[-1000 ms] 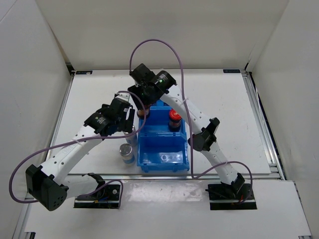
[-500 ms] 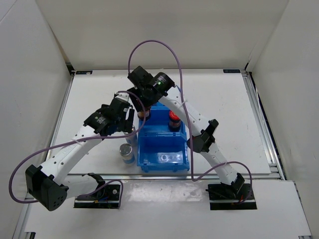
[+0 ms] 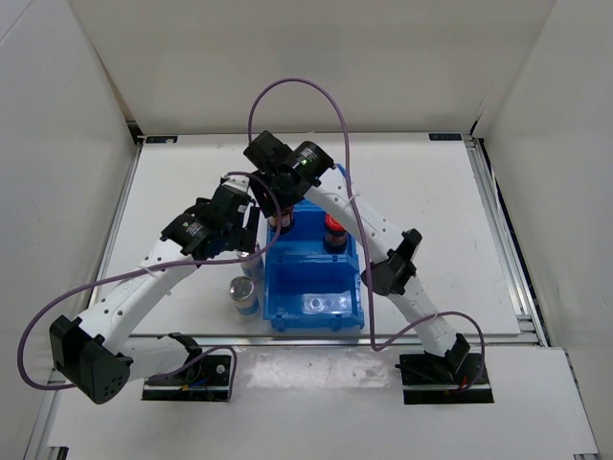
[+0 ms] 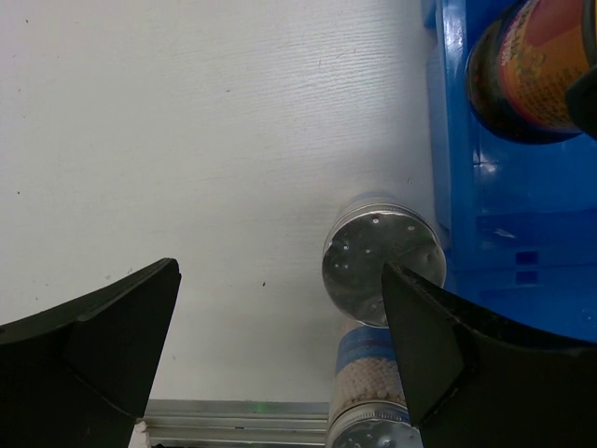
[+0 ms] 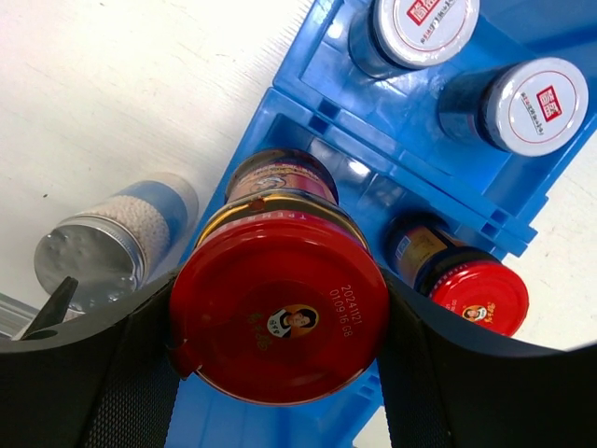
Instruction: Organize the condiment bottles
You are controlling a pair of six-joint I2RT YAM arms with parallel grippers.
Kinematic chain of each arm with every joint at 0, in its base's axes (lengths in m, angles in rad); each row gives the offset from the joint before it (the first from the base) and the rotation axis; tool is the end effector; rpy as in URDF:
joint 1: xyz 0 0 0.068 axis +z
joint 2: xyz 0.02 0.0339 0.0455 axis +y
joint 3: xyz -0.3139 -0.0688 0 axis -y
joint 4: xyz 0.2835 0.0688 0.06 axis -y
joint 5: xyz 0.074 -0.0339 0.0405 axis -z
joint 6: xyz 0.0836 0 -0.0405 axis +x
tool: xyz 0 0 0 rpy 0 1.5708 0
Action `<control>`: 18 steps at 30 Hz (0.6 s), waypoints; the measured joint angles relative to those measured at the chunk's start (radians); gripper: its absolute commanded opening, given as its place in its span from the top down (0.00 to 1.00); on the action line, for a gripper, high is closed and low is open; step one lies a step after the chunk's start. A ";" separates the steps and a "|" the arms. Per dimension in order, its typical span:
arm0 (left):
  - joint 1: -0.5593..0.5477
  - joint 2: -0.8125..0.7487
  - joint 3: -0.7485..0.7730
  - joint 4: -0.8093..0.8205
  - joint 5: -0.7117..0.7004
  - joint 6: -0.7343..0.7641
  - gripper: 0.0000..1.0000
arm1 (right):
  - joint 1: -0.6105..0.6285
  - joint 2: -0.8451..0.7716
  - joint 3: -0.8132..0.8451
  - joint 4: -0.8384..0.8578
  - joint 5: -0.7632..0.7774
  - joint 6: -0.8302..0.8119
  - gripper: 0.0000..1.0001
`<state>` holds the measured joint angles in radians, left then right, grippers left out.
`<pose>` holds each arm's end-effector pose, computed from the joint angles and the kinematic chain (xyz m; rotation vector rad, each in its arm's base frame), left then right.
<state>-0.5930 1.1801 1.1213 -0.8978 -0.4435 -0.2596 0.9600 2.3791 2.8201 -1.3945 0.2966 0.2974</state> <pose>0.2466 -0.1229 0.3248 0.2293 2.3978 0.1781 0.3451 0.4504 0.3801 -0.6921 2.3736 0.1647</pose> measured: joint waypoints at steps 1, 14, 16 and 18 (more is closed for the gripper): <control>0.000 0.000 0.000 0.002 0.000 0.000 0.00 | 0.001 -0.004 -0.005 -0.001 0.004 0.002 1.00; -0.002 0.000 0.000 0.008 0.013 -0.001 0.00 | -0.006 -0.243 -0.504 0.042 -0.018 0.055 0.93; -0.006 0.000 0.000 0.008 0.015 -0.001 0.00 | -0.023 -0.322 -0.671 0.089 -0.040 0.060 0.91; -0.008 0.000 -0.001 0.008 0.022 -0.001 0.00 | -0.047 -0.381 -0.797 0.133 -0.064 0.062 0.90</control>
<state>-0.6006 1.1801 1.1206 -0.8898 -0.4217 -0.2604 0.9134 1.9984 2.0235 -1.2617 0.2325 0.3595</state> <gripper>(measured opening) 0.998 0.726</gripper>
